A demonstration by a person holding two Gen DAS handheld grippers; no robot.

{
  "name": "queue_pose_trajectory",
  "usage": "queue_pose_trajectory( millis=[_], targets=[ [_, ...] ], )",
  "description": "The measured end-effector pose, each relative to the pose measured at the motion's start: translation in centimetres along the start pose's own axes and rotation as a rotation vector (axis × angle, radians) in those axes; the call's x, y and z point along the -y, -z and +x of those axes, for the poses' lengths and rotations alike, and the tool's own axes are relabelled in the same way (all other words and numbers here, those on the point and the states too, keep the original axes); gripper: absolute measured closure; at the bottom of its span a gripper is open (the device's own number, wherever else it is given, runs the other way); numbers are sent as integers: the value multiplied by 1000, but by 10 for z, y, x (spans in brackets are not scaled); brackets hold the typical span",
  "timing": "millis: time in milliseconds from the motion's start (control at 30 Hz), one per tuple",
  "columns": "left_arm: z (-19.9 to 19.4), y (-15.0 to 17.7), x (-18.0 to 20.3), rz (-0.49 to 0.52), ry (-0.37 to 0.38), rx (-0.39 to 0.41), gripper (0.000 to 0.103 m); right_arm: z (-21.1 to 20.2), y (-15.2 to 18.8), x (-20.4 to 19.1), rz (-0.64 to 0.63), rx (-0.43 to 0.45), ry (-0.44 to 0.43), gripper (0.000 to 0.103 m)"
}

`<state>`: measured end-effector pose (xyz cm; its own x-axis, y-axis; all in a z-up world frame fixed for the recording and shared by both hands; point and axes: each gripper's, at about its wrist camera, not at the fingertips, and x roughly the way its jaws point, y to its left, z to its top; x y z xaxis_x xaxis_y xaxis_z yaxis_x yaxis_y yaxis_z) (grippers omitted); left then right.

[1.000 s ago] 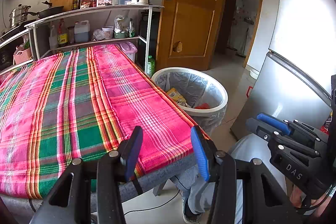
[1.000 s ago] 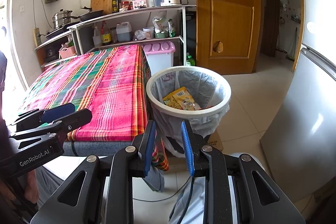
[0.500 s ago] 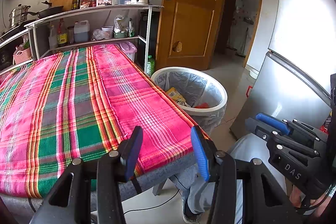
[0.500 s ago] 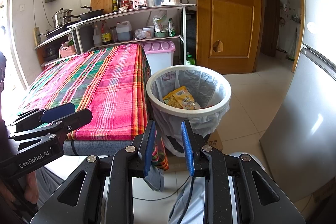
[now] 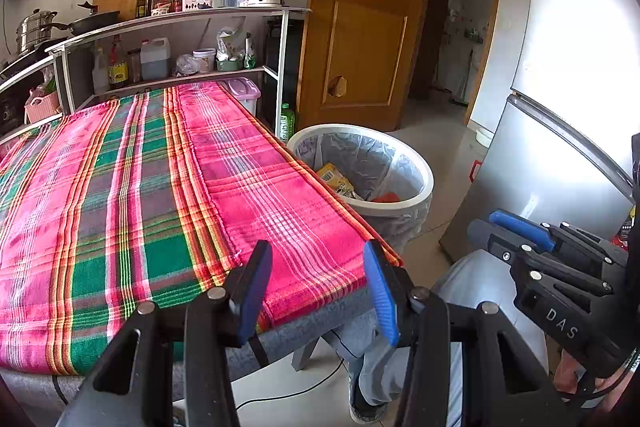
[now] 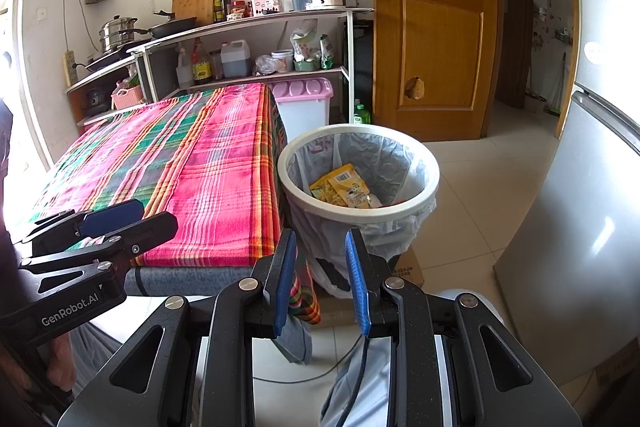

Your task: Collect trash

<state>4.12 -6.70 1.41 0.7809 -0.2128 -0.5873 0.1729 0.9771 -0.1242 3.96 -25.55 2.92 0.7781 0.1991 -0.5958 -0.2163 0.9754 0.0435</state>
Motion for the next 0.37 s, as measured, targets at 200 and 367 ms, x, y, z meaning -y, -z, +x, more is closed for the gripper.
queue_pose_trajectory(
  millis=[200,367],
  targets=[
    [1,1,0,0,0,1,54,1,1,1,-2,-2,1,76],
    [0,2,-2,-4,0,7,54,1,1,1,-3,-1,1,76]
  ],
)
